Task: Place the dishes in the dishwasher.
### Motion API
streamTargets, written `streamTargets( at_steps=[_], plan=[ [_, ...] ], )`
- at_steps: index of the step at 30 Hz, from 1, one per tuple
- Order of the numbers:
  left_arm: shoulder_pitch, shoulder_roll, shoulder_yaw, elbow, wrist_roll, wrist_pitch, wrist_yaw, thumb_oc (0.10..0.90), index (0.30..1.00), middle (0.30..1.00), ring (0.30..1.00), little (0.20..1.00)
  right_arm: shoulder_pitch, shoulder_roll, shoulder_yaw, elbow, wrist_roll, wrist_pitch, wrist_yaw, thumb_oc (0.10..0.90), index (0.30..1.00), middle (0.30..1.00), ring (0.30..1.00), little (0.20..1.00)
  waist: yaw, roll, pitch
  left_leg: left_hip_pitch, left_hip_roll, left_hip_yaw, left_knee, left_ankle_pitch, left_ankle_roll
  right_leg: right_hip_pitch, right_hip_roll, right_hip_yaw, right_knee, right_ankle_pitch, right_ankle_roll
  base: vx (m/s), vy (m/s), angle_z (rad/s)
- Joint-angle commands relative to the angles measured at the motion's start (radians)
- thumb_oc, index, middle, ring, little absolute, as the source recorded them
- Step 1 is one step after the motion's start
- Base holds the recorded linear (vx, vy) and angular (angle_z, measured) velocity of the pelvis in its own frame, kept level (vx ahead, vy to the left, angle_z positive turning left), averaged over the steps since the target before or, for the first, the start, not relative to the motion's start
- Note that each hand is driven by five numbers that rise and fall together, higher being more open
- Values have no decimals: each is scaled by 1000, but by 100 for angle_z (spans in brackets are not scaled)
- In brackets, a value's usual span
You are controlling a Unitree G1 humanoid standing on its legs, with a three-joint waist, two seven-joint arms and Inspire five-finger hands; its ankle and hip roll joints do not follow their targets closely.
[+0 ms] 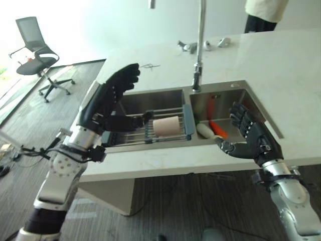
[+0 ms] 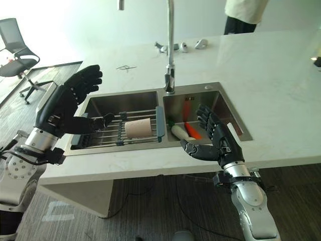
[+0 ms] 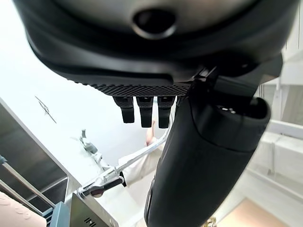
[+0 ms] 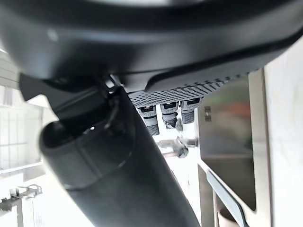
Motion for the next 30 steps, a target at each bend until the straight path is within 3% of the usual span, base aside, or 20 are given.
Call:
streamTargets(
  at_steps=[1,4,10,13,18,19,30],
  plan=[
    [-159,65,10,29,3,-28,15,800,900,900,900,900,-125,-50,-2,-65,12,-74,14,800,900,900,900,900,-13,-1,-48,-25,50,-24,80,-120,-12,114,4,-64,-92,2,37,51,9,-32],
    [-248,132,-55,108,62,21,12,800,900,900,900,900,-131,-81,-5,-56,31,-71,32,800,900,900,900,900,-39,10,-57,-9,63,11,80,-127,-15,108,3,-58,-92,6,42,79,3,-34],
    [-332,178,-118,247,92,70,-5,800,900,900,900,900,-126,-99,-17,-45,43,-70,51,800,900,900,900,900,-67,23,-65,5,74,44,80,-134,-17,103,6,-45,-92,9,47,45,-7,-24],
    [-365,177,-151,352,35,120,-29,800,900,900,900,900,-129,-111,-15,-41,43,-66,56,800,900,900,900,900,-82,33,-66,16,79,63,80,-136,-19,98,8,-37,-92,12,48,47,5,-16],
    [-381,184,-184,585,55,85,-63,800,900,900,900,900,-129,-138,-27,-28,59,-72,70,800,900,900,900,900,-112,49,-68,31,83,96,80,-142,-19,90,11,-20,-92,17,52,27,13,-32],
    [-379,175,-178,623,21,110,-89,800,900,900,900,900,-123,-140,-31,-24,55,-74,73,800,900,900,900,900,-119,52,-68,35,83,102,80,-143,-18,88,13,-16,-92,18,51,28,14,-11],
    [-352,156,-185,766,134,90,-93,800,900,900,900,900,-100,-167,-66,-13,66,-85,96,800,900,900,900,900,-148,53,-59,56,82,118,80,-148,-13,93,27,0,-92,20,46,3,7,-5]
  ],
)
